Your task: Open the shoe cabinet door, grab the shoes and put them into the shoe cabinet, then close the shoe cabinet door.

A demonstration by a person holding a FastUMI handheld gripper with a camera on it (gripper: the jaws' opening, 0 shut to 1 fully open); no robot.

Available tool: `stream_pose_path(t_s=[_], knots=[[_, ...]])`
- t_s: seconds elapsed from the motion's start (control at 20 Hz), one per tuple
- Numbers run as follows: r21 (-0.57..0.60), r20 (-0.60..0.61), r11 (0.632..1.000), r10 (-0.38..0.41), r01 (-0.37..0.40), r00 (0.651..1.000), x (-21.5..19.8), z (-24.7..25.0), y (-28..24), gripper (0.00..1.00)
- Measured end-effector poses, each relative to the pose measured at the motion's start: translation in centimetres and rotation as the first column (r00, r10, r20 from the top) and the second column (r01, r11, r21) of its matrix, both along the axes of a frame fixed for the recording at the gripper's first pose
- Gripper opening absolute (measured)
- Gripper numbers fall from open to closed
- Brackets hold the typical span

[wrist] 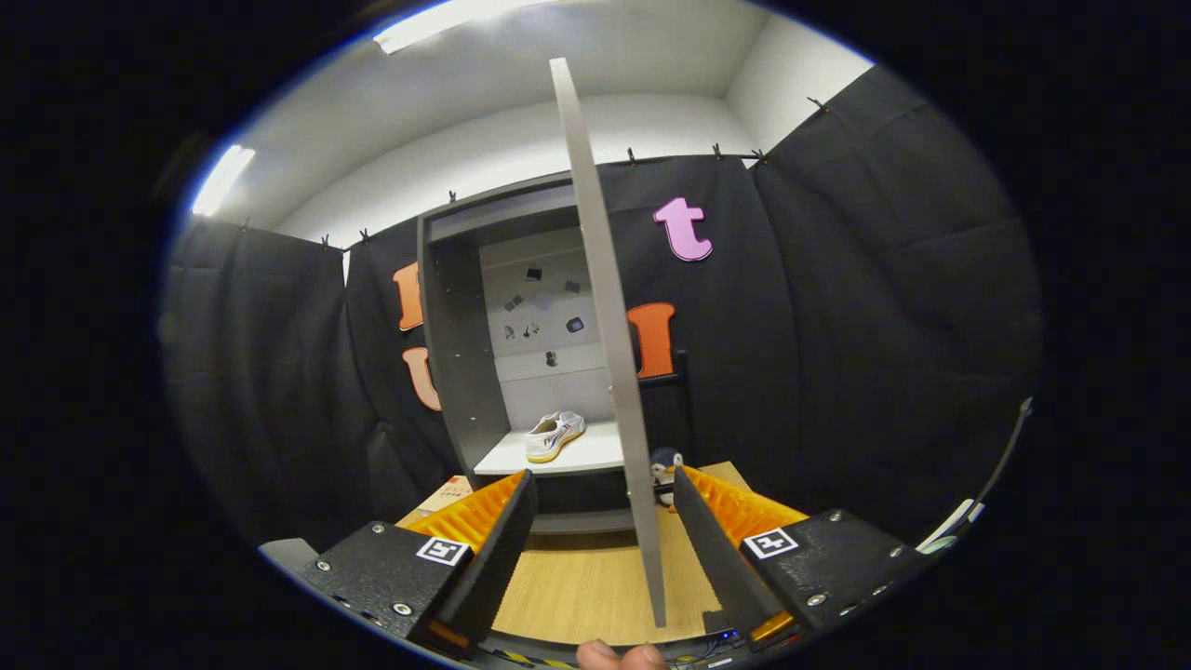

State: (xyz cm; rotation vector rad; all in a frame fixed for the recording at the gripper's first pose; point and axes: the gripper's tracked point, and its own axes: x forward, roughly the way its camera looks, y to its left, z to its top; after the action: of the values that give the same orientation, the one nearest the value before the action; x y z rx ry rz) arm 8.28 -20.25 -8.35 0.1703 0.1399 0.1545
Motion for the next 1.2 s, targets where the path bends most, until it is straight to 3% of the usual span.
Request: stream_pose_path(t_s=[0.45, 0.95, 1.2], knots=[[-0.004, 0.005, 0.998, -0.059, 0.059, 0.998, 3.0, -1.0, -5.6, 0.93], [-0.046, -0.017, 0.997, -0.062, 0.061, 0.998, 5.0, -1.6, -4.1, 0.91], [-0.083, -0.021, 0.996, -0.045, 0.043, 0.999, 4.4, -1.5, -0.3, 0.89]])
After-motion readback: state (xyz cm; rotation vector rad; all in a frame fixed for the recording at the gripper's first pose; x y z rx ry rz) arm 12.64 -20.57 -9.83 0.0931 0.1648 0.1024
